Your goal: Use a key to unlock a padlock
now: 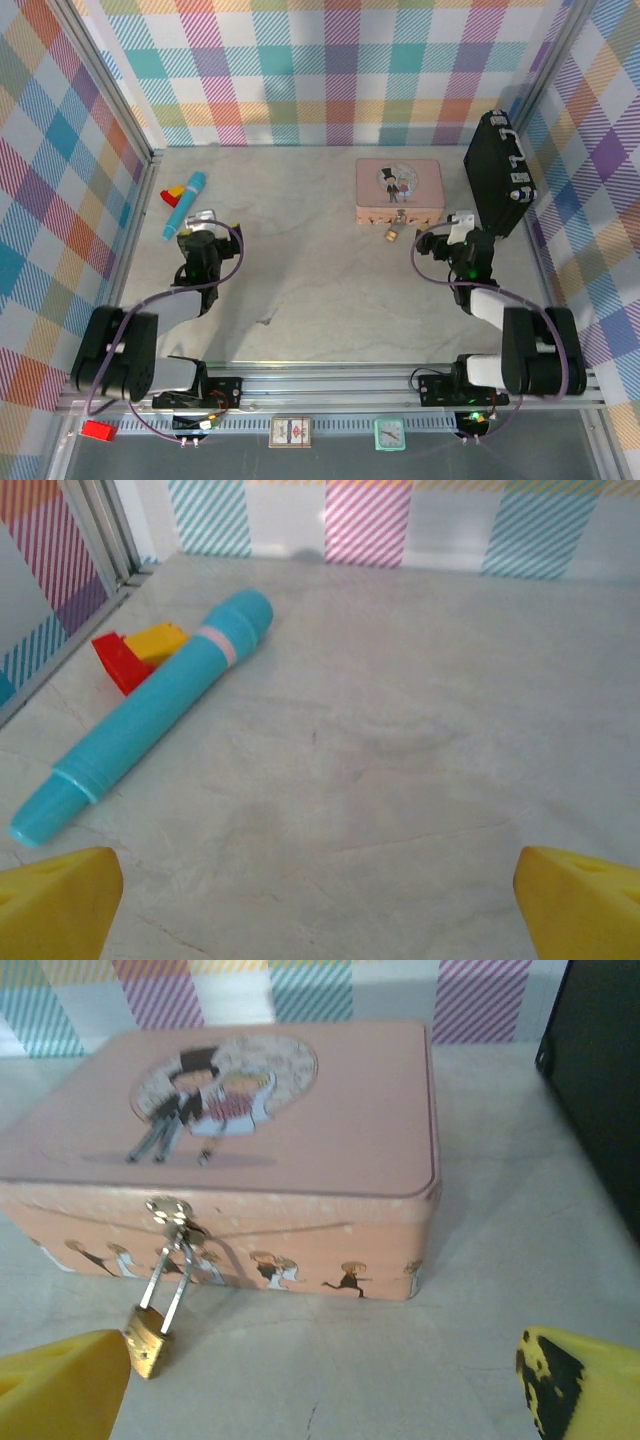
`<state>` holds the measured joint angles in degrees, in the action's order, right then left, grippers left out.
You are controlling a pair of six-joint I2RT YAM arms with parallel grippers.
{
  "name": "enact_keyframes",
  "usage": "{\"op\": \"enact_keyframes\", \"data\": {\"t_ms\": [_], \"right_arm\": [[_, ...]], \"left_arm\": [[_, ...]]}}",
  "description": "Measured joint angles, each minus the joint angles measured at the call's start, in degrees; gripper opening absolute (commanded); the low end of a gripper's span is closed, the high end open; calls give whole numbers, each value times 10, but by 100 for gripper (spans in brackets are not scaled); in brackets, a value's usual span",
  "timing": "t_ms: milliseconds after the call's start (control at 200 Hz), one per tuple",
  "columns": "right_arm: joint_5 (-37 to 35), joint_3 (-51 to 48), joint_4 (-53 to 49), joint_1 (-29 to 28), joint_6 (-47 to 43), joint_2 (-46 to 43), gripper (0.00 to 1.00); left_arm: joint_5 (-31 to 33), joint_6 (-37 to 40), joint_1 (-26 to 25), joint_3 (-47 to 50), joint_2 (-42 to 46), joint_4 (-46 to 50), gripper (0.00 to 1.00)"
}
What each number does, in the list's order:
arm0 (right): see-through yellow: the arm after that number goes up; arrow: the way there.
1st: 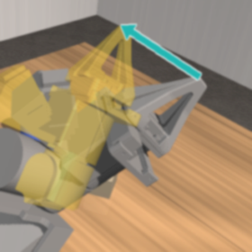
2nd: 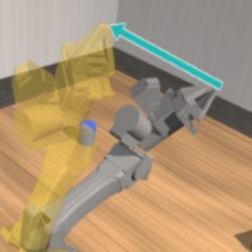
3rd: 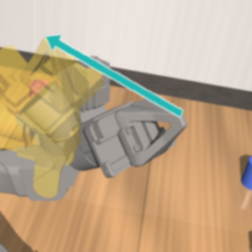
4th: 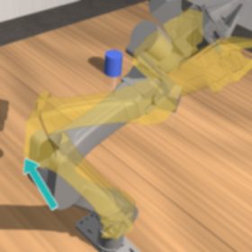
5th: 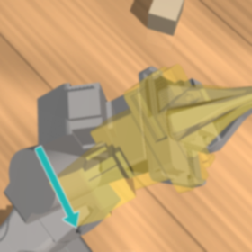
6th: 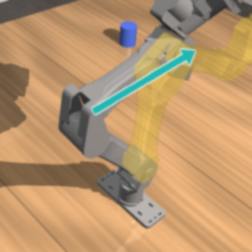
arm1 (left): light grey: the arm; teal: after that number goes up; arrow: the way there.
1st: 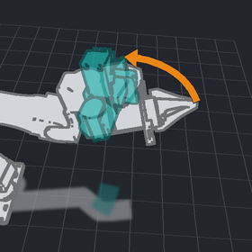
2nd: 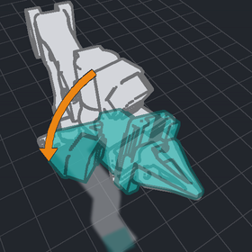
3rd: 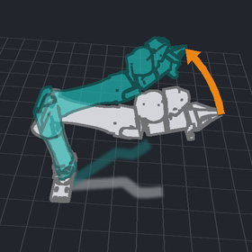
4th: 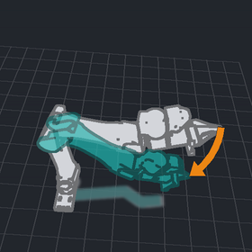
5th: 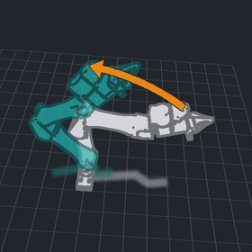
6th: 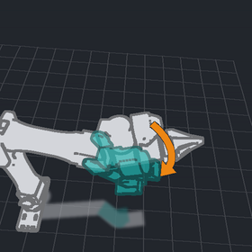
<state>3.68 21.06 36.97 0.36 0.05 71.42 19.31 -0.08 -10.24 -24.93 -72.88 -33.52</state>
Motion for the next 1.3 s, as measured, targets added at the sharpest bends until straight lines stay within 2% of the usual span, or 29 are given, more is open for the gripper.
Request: {"op": "enact_keyframes", "data": {"t_ms": [150, 255, 360, 465, 590, 655, 815, 930, 1035, 1155, 1300], "right_arm": [[15, 19, -110, -1, 40, -131, 99], [9, 80, -224, -2, 83, -192, 99], [-42, 151, -342, -3, 135, -223, 99], [-103, 184, -441, -3, 211, -247, 99], [-74, 181, -503, -3, 239, -264, 99], [-43, 182, -525, -3, 247, -263, 99], [35, 199, -573, -20, 253, -242, 99], [56, 210, -594, -98, 266, -223, 99], [47, 231, -608, -217, 277, -187, 99], [33, 255, -598, -339, 290, -114, 99], [16, 278, -590, -438, 309, -1, 99]], "left_arm": [[-2, -68, -13, -73, 75, 129, 100], [-36, -126, -13, -160, 86, 243, 100], [-99, -162, -13, -247, 77, 363, 100], [-162, -181, -13, -286, 64, 444, 100], [-214, -203, -13, -290, 48, 529, 100], [-229, -214, -12, -268, 57, 540, 100], [-215, -256, -11, -184, 172, 562, 100], [-156, -304, -8, -176, 258, 596, 100], [-127, -315, -7, -176, 306, 613, 100], [-104, -317, -7, -158, 342, 621, 100], [-88, -321, -9, -105, 407, 629, 100]]}}
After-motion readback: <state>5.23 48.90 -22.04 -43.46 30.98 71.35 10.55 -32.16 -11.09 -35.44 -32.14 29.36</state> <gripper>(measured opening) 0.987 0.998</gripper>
